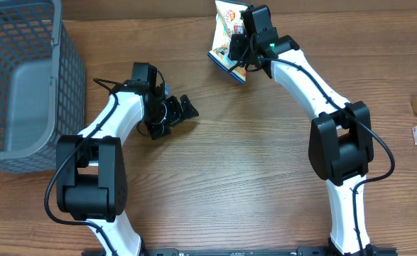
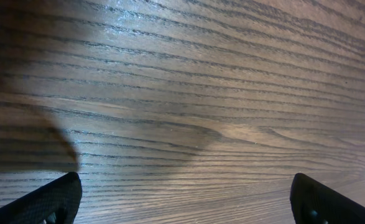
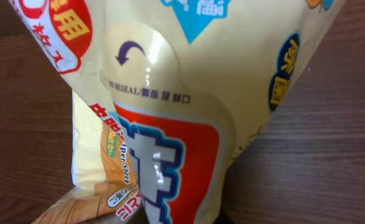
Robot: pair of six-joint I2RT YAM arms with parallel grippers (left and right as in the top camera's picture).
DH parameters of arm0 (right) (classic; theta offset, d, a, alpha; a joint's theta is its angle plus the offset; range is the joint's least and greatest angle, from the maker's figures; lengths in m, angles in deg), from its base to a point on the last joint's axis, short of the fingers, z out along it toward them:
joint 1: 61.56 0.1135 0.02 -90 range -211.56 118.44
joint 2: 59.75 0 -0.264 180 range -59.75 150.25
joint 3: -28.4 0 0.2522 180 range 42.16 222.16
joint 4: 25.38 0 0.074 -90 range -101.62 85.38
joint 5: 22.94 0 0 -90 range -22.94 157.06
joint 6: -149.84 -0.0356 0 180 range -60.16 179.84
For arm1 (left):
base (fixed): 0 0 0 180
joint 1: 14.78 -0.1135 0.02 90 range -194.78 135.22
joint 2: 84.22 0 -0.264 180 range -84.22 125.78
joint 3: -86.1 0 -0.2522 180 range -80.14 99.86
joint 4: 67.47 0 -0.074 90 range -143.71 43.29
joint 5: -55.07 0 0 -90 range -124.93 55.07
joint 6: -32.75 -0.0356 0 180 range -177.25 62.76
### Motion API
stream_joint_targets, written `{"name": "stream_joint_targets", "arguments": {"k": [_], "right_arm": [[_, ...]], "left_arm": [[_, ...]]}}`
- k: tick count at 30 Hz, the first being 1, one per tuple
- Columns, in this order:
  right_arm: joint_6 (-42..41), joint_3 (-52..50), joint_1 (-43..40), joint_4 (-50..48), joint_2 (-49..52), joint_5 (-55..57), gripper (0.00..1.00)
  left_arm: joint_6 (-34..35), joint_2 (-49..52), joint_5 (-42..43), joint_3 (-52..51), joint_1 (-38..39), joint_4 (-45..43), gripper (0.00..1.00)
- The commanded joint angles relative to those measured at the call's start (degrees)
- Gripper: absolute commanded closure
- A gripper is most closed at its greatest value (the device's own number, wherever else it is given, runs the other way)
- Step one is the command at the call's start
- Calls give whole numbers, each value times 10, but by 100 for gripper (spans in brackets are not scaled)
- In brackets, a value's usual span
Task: Scan the item barcode
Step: 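Carry the bag to the right edge and release it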
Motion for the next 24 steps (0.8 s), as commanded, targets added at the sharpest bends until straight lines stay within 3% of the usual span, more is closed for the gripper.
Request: {"name": "stream_joint_targets", "arguments": {"k": [1, 8, 15, 20, 24], "right_arm": [[-38, 41, -22, 29, -33, 23, 96], [-108, 139, -175, 203, -123, 27, 96], [-108, 137, -443, 385, -136, 43, 96], [-108, 128, -576, 399, -95, 76, 96], [-103, 112, -631, 378, -53, 70, 96]], "left_arm": [[-6, -16, -2, 9, 4, -1, 0], [-6, -16, -2, 9, 4, -1, 0], [-6, -16, -2, 9, 4, -1, 0], [-6, -16, -2, 9, 4, -1, 0], [-6, -16, -2, 9, 4, -1, 0]]}}
